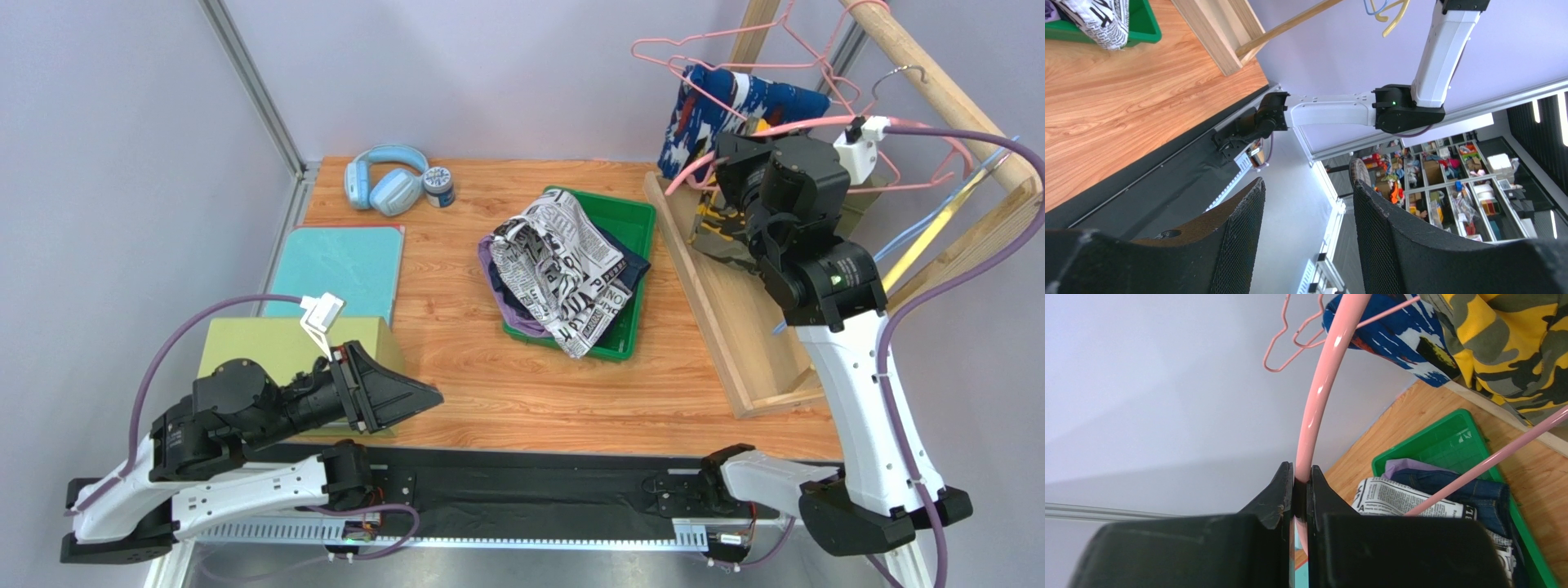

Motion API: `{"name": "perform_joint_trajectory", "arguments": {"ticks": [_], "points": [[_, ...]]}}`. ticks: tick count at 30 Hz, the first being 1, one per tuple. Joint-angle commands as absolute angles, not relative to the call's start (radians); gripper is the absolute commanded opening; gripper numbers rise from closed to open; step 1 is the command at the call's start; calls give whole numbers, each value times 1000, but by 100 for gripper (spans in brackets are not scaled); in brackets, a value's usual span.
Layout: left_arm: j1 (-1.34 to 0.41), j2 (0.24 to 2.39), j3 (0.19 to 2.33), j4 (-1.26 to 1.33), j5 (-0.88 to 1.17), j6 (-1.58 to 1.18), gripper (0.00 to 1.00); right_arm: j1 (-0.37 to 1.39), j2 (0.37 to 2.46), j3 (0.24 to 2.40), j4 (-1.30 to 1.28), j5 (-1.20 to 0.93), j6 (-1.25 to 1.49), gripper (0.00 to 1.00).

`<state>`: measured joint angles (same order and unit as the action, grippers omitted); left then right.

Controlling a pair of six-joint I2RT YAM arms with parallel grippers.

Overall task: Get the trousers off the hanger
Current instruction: Hang the hanger back to the clothesline with the right arm

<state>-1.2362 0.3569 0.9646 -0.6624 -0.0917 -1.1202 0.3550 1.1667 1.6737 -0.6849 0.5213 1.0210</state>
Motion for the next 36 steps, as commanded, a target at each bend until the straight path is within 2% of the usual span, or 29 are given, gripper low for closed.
{"name": "perform_joint_trajectory", "arguments": {"ticks": [1, 15, 24, 27, 34, 36], "points": [[-1235, 370, 996, -646, -71, -1126, 61, 282, 1183, 1752, -667, 417, 1049, 0], [-1235, 385, 988, -635, -63, -1137, 60, 109, 1147, 1724, -669, 339, 1176, 0], [-1235, 391, 968, -617, -55, -1141, 60, 109, 1039, 1605, -664, 333, 1201, 1], [-1235, 393, 960, -607, -51, -1144, 60, 107, 997, 1571, -646, 305, 1193, 7], [-1235, 393, 950, -600, -48, -1144, 60, 107, 902, 1523, -655, 259, 1111, 37], [-1235, 393, 943, -597, -48, -1146, 60, 107, 887, 1523, -675, 241, 1083, 42]]}}
